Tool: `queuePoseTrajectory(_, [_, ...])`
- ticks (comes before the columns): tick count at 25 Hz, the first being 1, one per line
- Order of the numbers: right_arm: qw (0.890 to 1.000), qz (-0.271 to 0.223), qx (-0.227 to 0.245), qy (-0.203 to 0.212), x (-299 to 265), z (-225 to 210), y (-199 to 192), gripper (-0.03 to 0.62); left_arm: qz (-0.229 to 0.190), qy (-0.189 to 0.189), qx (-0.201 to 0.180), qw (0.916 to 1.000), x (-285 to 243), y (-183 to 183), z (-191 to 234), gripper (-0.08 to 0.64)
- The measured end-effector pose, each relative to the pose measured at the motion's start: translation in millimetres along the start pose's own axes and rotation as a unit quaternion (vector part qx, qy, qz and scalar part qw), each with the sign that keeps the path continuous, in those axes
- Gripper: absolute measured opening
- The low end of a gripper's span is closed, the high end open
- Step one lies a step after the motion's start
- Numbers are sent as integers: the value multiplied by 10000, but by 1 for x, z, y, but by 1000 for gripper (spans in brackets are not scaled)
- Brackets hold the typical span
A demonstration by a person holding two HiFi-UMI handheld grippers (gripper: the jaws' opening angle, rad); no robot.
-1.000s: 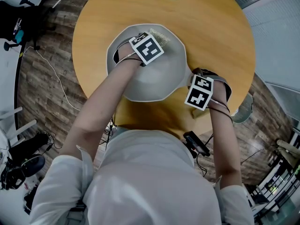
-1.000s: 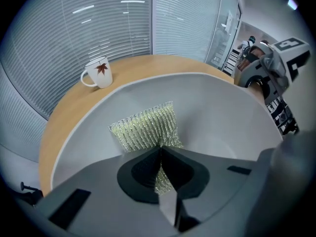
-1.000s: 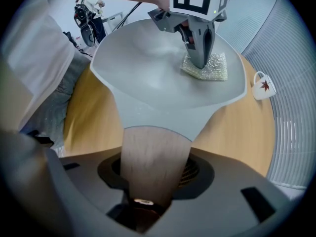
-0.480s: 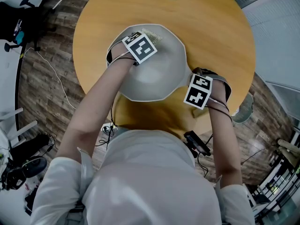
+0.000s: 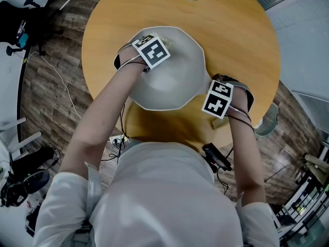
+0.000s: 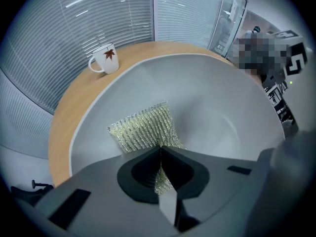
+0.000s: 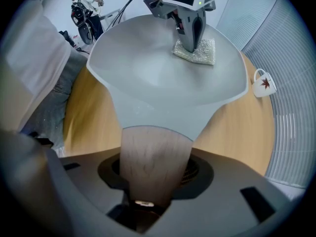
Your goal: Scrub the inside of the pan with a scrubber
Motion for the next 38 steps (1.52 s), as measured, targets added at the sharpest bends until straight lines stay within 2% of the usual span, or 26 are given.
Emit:
queuePoseTrajectory(10, [10000, 41, 10, -18, -1, -1, 1, 186, 384, 111, -150, 9991, 0, -10, -5, 17])
queuePoseTrajectory(18, [10000, 67, 1, -23, -2, -2, 1, 184, 644, -29, -98, 9979, -1, -20, -9, 17])
queuePoseTrajectory(23, [10000, 59, -3, -22, -2, -2, 0, 183, 700, -11, -238, 9973, 0, -24, -14, 17])
queuePoseTrajectory(33, [9999, 95, 74, -57, -1, -3, 1, 183, 1099, -229, -307, 9932, 0, -32, -22, 17])
queuePoseTrajectory(38, [9999, 97, 85, -53, 1, -4, 3, 181, 1276, -335, -460, 9902, 1, -38, -26, 17])
Point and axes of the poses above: the fingertips, and each gripper's own axes: x backward along the fingers, z to its left, y out of its top, the point moved 9 cm from there along x, backward along the fingers, and after that the axes turned 12 degrees about z, right-handed, at the moved point
